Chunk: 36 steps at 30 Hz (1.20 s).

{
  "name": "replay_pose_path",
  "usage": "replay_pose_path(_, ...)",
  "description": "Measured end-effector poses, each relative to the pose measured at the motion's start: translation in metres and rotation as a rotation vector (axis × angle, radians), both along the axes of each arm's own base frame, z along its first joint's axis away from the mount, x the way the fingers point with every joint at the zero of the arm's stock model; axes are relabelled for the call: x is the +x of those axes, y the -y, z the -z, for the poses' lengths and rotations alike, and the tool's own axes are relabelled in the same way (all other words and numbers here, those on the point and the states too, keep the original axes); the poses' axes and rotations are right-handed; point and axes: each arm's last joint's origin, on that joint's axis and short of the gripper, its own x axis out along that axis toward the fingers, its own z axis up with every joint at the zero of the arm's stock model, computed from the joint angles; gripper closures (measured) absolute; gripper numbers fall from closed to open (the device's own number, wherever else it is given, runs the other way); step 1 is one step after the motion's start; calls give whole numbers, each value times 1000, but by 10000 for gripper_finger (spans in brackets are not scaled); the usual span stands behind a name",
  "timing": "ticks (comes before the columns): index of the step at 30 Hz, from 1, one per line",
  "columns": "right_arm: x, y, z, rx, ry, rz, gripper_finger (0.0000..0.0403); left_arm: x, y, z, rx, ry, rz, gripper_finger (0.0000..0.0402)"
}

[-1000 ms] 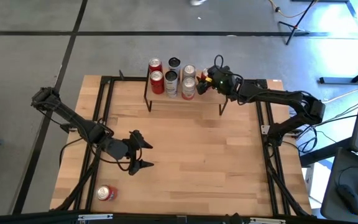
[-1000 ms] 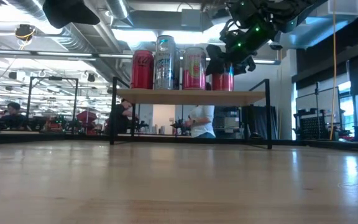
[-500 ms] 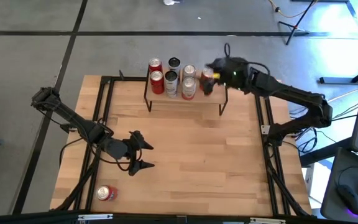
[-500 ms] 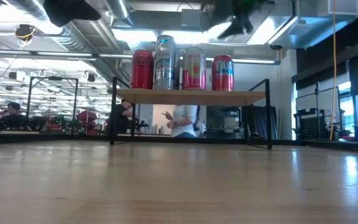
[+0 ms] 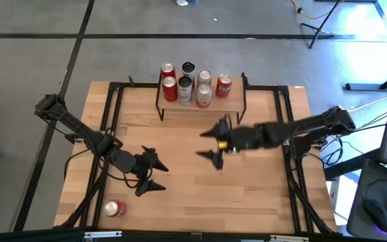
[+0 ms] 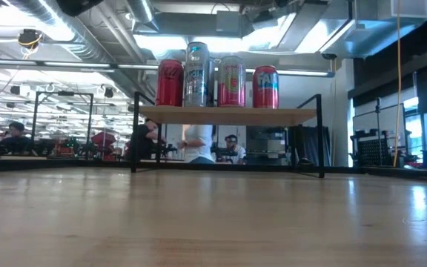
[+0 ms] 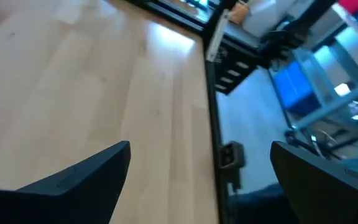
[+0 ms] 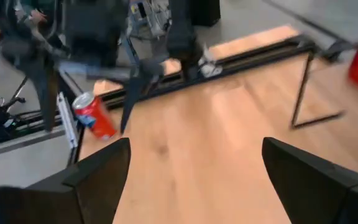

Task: Place canned beverage on shelf
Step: Put the red soda can on the shelf aligned with the other red soda can

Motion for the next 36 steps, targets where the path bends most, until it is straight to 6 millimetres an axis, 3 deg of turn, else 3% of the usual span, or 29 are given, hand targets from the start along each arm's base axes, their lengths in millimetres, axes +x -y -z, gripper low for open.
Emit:
replay_pose_path(6, 9, -50, 30, 55, -49, 61, 52, -19, 19, -40, 9, -70, 128, 20)
replay_pose_path(11, 16, -74, 45, 87, -30, 86, 52, -51, 33, -56, 12, -247, 150, 20)
replay_pose_path(16, 23, -78, 55, 123, -41, 110, 52, -79, 53, -53, -122, -409, 176, 20)
replay_pose_path(22, 26, -78, 60, 126, -45, 115, 52, -92, 68, -50, -249, -529, 197, 21)
replay_pose_path(29, 26, -78, 60, 120, -39, 128, 52, -114, 83, -20, -11, -731, 210, 30)
replay_pose_path(36, 28, -79, 63, 114, -53, 127, 52, -112, 96, 5, 173, -801, 210, 38)
